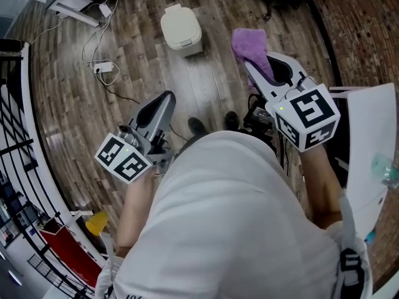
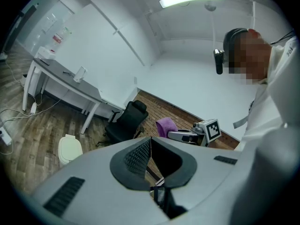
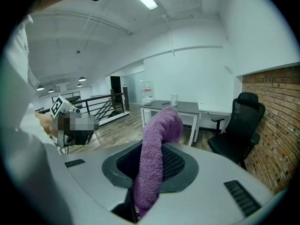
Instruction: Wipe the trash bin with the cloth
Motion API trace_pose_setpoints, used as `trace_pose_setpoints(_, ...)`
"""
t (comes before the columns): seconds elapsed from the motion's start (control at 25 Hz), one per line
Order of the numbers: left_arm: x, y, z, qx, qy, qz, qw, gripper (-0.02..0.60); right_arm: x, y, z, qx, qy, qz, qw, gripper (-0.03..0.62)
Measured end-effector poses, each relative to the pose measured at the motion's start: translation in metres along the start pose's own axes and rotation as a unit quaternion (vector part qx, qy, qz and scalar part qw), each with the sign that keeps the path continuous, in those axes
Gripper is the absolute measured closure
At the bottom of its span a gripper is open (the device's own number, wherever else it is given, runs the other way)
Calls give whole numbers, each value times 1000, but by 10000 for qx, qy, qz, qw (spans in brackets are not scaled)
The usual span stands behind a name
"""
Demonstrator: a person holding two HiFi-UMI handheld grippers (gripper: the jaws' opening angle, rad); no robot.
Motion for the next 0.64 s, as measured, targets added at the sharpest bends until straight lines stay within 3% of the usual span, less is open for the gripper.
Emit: trace_pose_setpoints(0.64,-22,13,15,38,48,-68,10000,577,10,8,18,123,96,52,9999,511)
Point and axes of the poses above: the fingertips, and each gripper's own axes: x backward along the fingers, z to its right, y out of its underside, the point moved 10 cm from there along x, backward along the fingers, and after that the axes turned 7 degrees about -x, right-handed, at the moved point
